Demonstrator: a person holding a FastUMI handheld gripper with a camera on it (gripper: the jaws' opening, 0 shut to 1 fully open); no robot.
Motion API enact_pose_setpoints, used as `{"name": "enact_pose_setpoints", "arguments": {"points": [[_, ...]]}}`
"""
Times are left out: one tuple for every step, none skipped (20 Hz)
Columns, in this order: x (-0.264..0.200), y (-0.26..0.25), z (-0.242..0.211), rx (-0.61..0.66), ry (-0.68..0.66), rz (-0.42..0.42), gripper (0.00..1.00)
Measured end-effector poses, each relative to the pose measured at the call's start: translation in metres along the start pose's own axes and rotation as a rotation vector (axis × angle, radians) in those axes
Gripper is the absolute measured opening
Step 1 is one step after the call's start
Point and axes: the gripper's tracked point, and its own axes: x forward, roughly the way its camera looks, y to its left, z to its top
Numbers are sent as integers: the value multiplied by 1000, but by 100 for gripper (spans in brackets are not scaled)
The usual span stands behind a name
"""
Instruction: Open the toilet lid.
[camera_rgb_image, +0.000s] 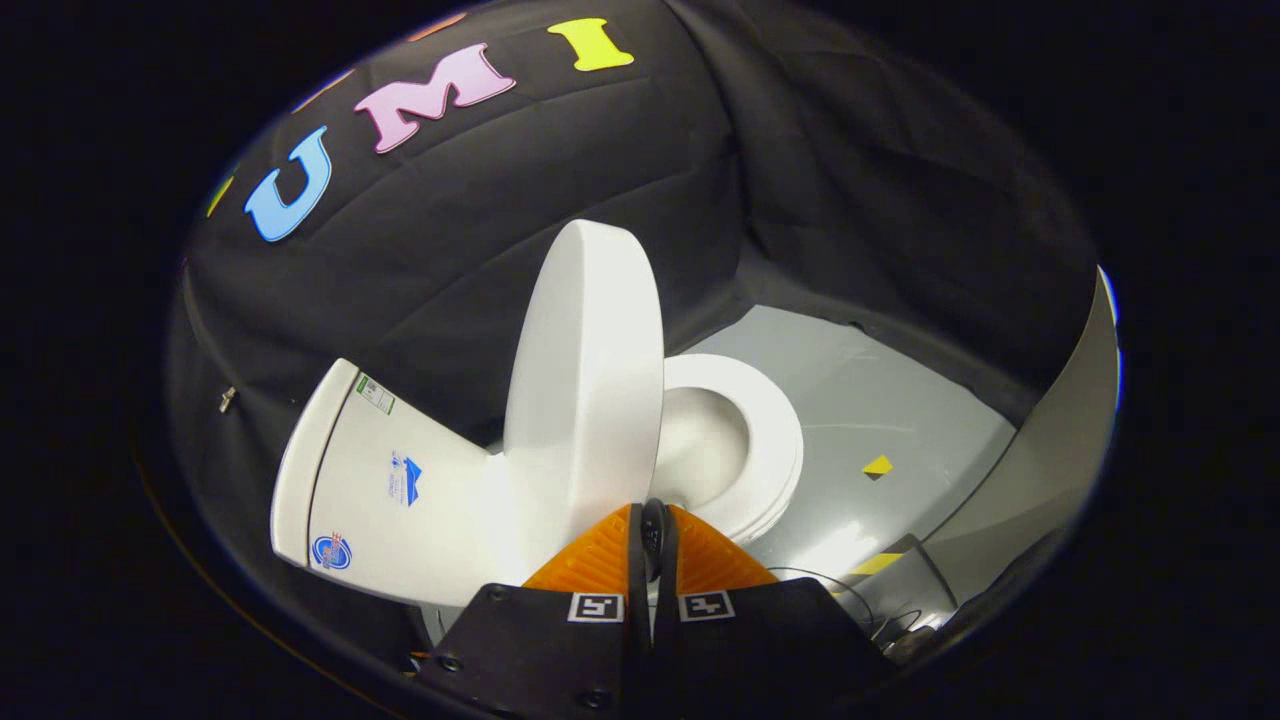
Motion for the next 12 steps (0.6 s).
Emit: {"name": "enact_pose_setpoints", "arguments": {"points": [[-5, 7, 1, -24, -19, -14, 5], [-10, 15, 2, -45, -37, -25, 5], [-15, 23, 4, -59, -57, -35, 5], [-20, 32, 6, -75, -77, -48, 5], [-24, 38, 6, -94, -97, -65, 5], [-29, 45, 7, -112, -117, -84, 5], [-32, 52, 7, -130, -137, -102, 5], [-35, 59, 6, -152, -153, -119, 5], [-38, 66, 7, -173, -171, -133, 5], [-41, 73, 6, -190, -186, -142, 6], [-43, 80, 7, -203, -198, -148, 5], [-46, 87, 6, -212, -209, -153, 5]]}}
